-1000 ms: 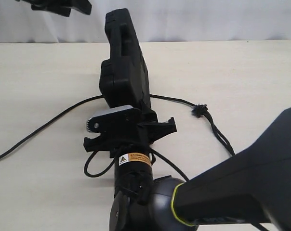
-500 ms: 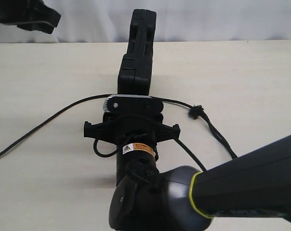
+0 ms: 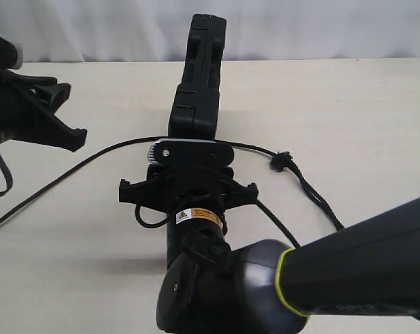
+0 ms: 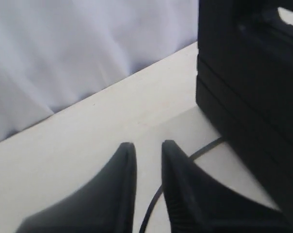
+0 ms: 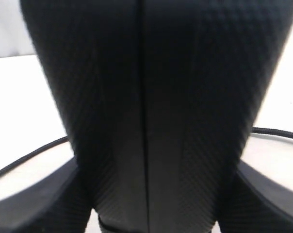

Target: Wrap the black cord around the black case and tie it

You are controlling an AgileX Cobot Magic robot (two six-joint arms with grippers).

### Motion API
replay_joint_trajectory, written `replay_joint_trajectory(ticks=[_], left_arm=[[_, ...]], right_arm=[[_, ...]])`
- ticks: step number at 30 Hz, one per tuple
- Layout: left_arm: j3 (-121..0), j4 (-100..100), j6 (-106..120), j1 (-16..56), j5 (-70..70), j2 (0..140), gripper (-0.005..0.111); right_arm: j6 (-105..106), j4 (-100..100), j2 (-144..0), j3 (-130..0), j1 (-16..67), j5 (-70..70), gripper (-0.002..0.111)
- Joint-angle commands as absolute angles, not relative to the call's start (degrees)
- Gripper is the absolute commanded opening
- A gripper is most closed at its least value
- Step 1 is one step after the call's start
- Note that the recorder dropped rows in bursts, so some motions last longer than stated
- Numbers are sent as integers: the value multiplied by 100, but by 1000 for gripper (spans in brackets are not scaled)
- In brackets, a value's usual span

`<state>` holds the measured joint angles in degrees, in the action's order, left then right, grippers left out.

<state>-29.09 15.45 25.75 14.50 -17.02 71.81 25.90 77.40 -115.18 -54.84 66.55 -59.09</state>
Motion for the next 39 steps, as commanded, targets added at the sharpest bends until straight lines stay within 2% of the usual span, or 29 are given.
replay_joint_trajectory(ticks=[1, 6, 13, 28, 33, 39], left_arm=[[-3060, 1567, 2368, 1807, -1893, 7423, 36], [-3648, 2325, 2354, 1807, -1583, 7529, 41], [-5102, 2366, 2191, 1807, 640, 7851, 41], [-7129, 2779, 2098, 1807, 3218, 9259, 41], [-7540, 2819, 2069, 1807, 3741, 9644, 41], [-7540, 2819, 2069, 1807, 3589, 9780, 41]], right_arm=[[2744, 7577, -11448, -5502, 6663, -5754, 4], [3050, 7577, -11448, -5502, 6663, -5707, 4], [3082, 7577, -11448, -5502, 6663, -5707, 5], [3135, 7577, -11448, -5502, 6663, -5666, 50], [3135, 7577, -11448, -5502, 6663, -5666, 54], [3167, 7577, -11448, -5502, 6663, -5666, 54]])
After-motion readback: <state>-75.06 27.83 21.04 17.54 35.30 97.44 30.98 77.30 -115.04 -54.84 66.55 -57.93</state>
